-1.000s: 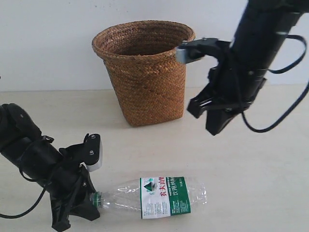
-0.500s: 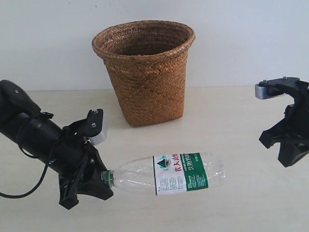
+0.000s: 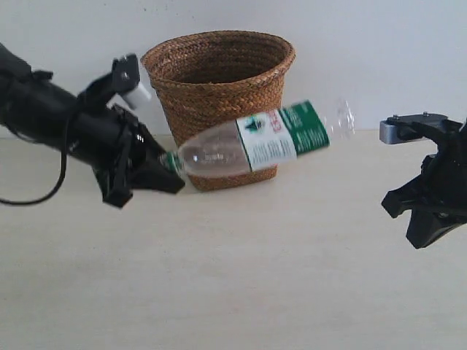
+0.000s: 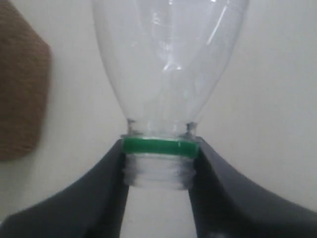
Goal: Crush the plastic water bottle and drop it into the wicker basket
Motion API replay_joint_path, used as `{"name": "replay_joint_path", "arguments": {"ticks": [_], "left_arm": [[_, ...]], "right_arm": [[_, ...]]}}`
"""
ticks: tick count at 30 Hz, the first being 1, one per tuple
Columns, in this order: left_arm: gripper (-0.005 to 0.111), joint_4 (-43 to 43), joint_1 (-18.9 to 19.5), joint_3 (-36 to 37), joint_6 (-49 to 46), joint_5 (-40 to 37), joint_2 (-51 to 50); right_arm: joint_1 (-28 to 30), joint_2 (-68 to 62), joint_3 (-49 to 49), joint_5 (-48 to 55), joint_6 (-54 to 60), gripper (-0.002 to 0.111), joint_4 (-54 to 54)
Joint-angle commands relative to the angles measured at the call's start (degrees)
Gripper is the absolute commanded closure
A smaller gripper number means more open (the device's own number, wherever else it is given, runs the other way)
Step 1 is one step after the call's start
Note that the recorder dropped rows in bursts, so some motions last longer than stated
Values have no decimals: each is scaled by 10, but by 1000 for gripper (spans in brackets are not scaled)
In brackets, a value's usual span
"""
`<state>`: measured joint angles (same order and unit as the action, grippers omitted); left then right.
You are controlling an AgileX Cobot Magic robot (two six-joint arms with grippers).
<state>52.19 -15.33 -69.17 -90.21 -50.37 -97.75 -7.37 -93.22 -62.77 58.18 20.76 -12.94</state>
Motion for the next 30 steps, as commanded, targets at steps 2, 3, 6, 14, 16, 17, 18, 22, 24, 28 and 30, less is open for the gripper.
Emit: {"name": "replay_joint_path", "arguments": {"ticks": [2,3,6,14,16,17,18,22,24,28,30], "left_arm": [[102,12,11,-111,98,87,4],[102,21,11,-125,123,124,2],[87,40,8,-182,151,224,-27],[9,33,9,-305,198,203,-117],[11,30,8,-308,176,199,-117],[13,26,8,-308,176,199,-114],[16,20,8,-308,181,197,-111],[38,-57,10,-308,225,165,-96],[56,-125,10,-308,272,126,-89],[102,-287,10,-308,369,-64,-63],[102,-313,10,-308,412,-123,-54]], "right_arm": [[4,6,2,-18,4,108,-17],[4,6,2,-21,5,108,-23],[4,6,2,-29,15,108,-38],[-1,6,2,-8,22,108,-54],[-2,6,2,-15,23,108,-56],[-2,6,2,-17,23,108,-56],[-2,6,2,-18,25,108,-56],[-2,6,2,-35,26,108,-56],[-2,6,2,-54,32,108,-56],[-2,6,2,-89,43,108,-54],[-2,6,2,-89,47,108,-52]]}}
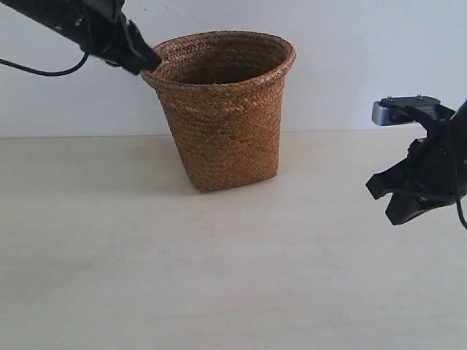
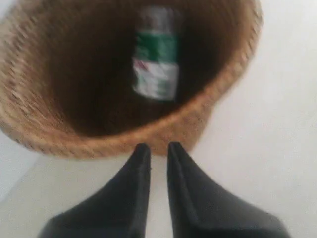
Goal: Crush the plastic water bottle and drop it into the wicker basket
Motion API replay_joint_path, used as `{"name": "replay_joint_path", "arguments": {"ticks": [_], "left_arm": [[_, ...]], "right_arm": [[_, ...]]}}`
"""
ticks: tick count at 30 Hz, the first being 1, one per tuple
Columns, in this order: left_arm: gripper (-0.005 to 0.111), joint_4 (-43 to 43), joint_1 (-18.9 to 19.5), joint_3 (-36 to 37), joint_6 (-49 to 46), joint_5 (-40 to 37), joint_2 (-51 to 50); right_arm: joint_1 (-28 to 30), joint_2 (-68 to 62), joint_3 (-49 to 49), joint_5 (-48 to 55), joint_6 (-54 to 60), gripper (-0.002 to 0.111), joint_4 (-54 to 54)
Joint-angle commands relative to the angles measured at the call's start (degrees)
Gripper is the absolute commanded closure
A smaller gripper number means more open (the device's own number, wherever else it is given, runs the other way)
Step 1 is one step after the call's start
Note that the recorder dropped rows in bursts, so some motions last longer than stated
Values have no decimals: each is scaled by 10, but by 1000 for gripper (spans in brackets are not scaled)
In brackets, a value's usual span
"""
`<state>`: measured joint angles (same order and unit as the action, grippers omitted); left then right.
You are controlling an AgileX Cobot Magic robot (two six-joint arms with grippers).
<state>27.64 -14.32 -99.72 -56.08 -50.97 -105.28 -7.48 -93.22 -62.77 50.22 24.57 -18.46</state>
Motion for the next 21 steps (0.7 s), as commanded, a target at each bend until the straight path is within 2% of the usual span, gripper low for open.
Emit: {"name": "replay_joint_path", "arguments": {"ticks": [1,3,5,7,10,12,15,21], "left_arm": [[102,-76,0,-2,91,-145,25],[102,-86,0,-2,125,-186,29],[102,-86,0,-2,151,-190,29],[102,-117,0,14,230,-190,40],[102,-167,0,52,308,-190,74],[102,-172,0,87,308,-190,105],[102,-172,0,162,334,-188,169],[102,-183,0,281,350,-66,273]], "right_arm": [[-1,6,1,-7,11,108,7],[-1,6,-5,11,11,108,28],[-1,6,-17,53,8,108,64],[3,6,-39,127,-42,108,132],[45,11,-41,164,-87,108,158],[85,28,-40,167,-97,108,157],[127,93,-8,94,-106,108,158],[131,220,70,-62,-112,108,157]]}}
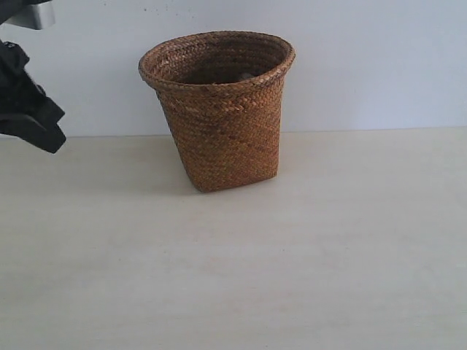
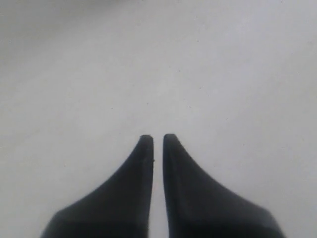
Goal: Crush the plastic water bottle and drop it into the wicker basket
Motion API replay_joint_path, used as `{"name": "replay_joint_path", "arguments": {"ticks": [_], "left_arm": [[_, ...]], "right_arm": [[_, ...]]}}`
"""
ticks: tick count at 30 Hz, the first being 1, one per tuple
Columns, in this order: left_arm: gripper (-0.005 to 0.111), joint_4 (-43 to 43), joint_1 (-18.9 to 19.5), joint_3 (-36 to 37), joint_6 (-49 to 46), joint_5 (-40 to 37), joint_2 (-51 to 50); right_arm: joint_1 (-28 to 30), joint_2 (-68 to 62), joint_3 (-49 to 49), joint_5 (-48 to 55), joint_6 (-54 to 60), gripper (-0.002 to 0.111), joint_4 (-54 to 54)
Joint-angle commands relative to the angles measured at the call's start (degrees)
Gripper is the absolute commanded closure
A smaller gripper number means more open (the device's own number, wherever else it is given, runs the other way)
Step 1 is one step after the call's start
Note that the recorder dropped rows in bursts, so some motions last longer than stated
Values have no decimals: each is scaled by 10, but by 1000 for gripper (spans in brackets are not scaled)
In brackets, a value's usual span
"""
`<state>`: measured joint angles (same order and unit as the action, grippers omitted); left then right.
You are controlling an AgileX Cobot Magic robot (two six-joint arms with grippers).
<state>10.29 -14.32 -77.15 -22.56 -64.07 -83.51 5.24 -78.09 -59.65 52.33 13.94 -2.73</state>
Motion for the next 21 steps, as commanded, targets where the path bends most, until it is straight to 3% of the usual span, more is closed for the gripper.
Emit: {"name": "replay_joint_path", "arguments": {"ticks": [1,15,21], "left_arm": [[102,-13,0,73,16,84,73],[102,-15,0,327,39,350,306],[102,-7,0,411,76,424,378]], "right_arm": [[4,91,51,-104,-6,108,-6],[2,364,221,-294,3,108,-21],[2,454,286,-365,4,108,-21]]}}
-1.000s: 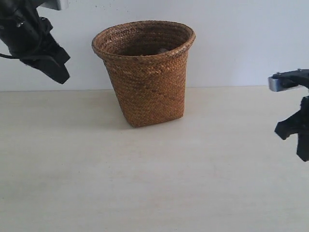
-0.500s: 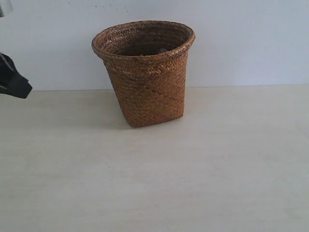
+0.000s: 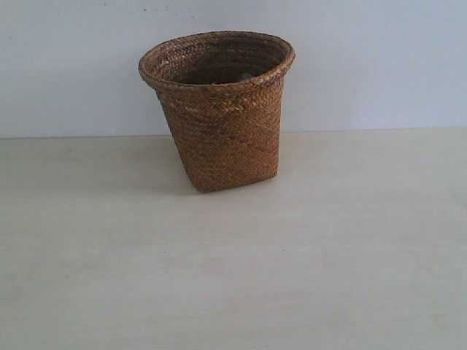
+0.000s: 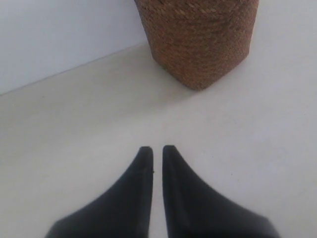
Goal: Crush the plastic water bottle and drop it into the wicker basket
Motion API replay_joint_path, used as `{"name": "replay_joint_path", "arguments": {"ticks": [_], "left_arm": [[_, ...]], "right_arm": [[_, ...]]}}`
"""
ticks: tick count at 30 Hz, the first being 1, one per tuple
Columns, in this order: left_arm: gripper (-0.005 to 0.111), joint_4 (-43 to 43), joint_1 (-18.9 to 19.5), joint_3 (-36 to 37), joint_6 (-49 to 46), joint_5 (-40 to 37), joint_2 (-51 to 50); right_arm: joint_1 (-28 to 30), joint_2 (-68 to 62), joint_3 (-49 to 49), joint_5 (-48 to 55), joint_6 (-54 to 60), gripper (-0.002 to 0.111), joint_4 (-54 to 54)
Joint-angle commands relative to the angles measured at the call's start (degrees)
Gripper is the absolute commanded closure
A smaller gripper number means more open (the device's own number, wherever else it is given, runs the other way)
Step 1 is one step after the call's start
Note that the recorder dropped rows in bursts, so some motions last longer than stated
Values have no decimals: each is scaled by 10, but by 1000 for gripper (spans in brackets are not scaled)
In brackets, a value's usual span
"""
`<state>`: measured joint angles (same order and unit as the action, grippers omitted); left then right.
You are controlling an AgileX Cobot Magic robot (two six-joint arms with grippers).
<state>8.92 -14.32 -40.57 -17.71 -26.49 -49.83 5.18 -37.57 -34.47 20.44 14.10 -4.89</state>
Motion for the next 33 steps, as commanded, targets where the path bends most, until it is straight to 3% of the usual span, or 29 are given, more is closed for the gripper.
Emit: {"name": "replay_joint_path", "arguments": {"ticks": [1,18,24,33], "left_arm": [[102,7,0,55,27,55,50],[102,12,0,234,70,167,300],[102,27,0,255,70,172,375],[102,43,0,282,70,171,404]], "right_arm": [[3,61,42,-50,2,108,1],[3,299,64,-29,-62,108,-10],[3,336,135,-65,-57,108,-59],[3,352,249,-123,-42,108,-81]]}}
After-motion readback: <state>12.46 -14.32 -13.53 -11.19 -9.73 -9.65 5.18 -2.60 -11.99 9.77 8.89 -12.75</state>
